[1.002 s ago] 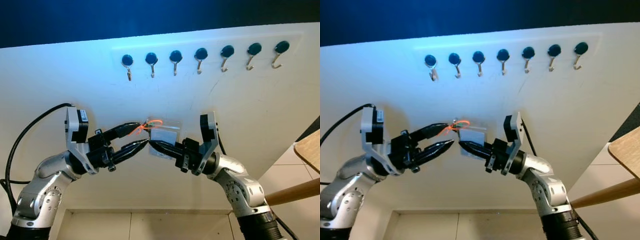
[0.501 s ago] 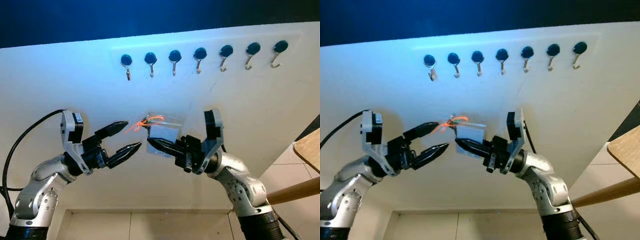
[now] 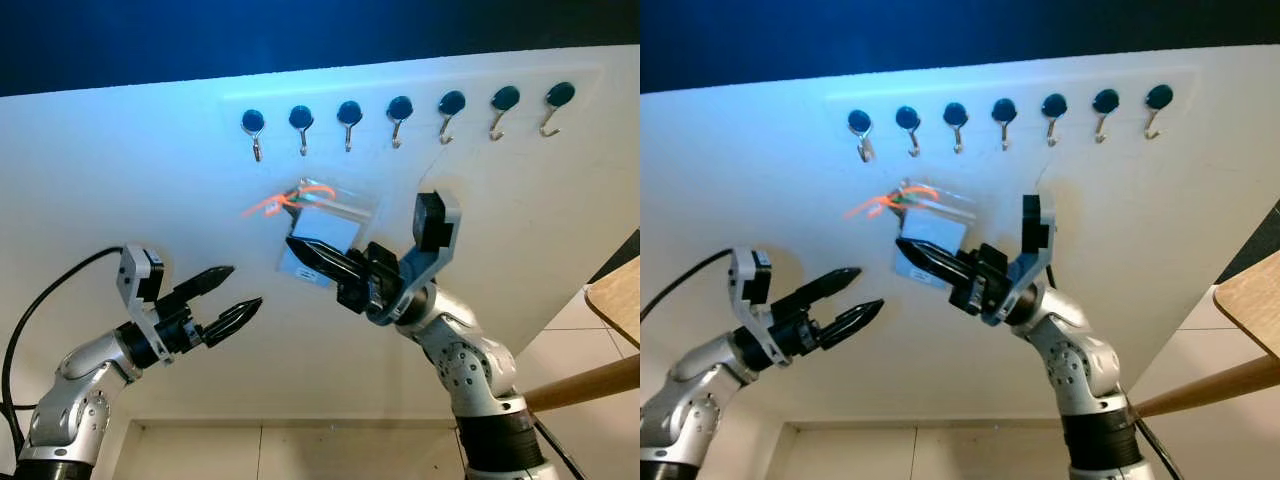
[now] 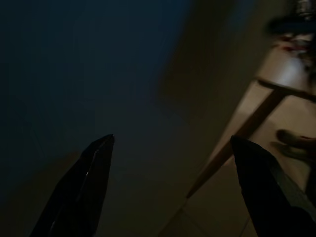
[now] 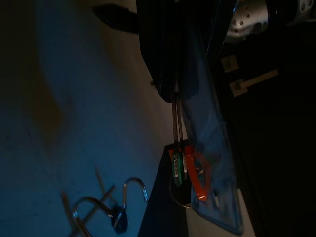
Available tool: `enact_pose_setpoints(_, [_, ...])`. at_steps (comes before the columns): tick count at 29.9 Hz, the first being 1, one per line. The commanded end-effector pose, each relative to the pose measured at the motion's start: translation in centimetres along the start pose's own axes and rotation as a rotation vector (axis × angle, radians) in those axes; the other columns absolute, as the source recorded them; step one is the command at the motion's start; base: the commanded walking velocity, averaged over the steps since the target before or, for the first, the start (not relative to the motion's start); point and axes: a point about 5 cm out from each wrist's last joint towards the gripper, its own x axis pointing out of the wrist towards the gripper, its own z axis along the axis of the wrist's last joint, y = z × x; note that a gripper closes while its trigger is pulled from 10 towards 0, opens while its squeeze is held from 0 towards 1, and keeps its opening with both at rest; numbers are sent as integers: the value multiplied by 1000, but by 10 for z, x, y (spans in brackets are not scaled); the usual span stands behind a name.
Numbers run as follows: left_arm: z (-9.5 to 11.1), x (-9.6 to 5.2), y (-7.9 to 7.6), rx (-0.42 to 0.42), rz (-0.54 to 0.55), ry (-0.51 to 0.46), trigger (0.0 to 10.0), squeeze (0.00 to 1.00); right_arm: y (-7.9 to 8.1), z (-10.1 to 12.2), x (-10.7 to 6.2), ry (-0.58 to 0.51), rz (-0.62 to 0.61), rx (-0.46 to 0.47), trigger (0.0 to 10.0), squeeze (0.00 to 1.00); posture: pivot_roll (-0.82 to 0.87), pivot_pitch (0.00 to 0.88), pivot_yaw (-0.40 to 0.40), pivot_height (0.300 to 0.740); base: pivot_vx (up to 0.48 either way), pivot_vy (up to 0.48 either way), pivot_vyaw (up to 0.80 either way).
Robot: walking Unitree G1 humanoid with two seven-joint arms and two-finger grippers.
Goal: Hang keys on a hook
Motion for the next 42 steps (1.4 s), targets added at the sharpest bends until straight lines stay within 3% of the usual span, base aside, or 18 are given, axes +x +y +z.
enact_pose_setpoints(1, [-3,-8,4,8,41,23,10000,0,3,-2,6,20,20,7,0,0,-84,54,82,740,0,0,0])
enact_pose_setpoints(3, [-13,-15,10,-15,95,38,10000,0,7,-10,10,108,54,2,0,0,-78,60,83,740,0,0,0])
enact_pose_setpoints(8, [-23,-20,14,-30,149,57,10000,0,9,-6,16,100,82,33,0,0,-80,60,84,740,0,0,0])
enact_pose_setpoints(11, [-20,-19,15,-28,154,20,10000,0,12,-1,19,75,115,62,0,0,-77,62,80,740,0,0,0])
enact_pose_setpoints(14, [-1,-17,16,11,145,-57,10000,0,14,-2,15,122,146,56,0,0,-77,62,80,740,0,0,0])
enact_pose_setpoints(16, [10,-17,17,42,139,-84,10000,0,13,-5,11,158,136,46,0,0,-76,65,76,740,0,0,0])
enact_pose_setpoints(18, [35,-18,18,116,134,-133,10000,0,6,-10,4,224,80,23,0,0,-74,69,72,740,0,0,0])
enact_pose_setpoints(19, [35,-18,18,116,134,-133,10000,0,6,-10,4,224,80,23,0,0,-74,69,72,740,0,0,0])
enact_pose_setpoints(20, [59,-19,19,198,118,-170,10000,0,4,-11,-1,245,55,23,0,0,-74,69,72,740,0,0,0])
enact_pose_setpoints(22, [79,-20,17,265,85,-192,10000,0,3,-10,-4,250,43,32,0,0,-74,69,72,740,0,0,0])
enact_pose_setpoints(25, [92,-20,11,302,38,-194,10000,0,2,-9,-6,238,30,37,0,0,-74,69,72,740,0,0,0])
enact_pose_setpoints(29, [97,-19,6,314,-6,-187,10000,0,2,-8,-6,219,29,45,0,0,-74,69,72,740,0,0,0])
enact_pose_setpoints(30, [102,-17,-7,319,-99,-170,10000,0,3,-5,-7,186,31,52,0,0,-80,69,76,740,0,0,0])
enact_pose_setpoints(32, [102,-17,-16,297,-167,-151,10000,0,2,-4,-8,170,25,50,0,0,-80,69,76,740,0,0,0])
enact_pose_setpoints(42, [95,-23,-31,258,-267,-65,10000,0,-3,2,-15,137,-14,41,0,0,-80,61,71,740,0,0,0])
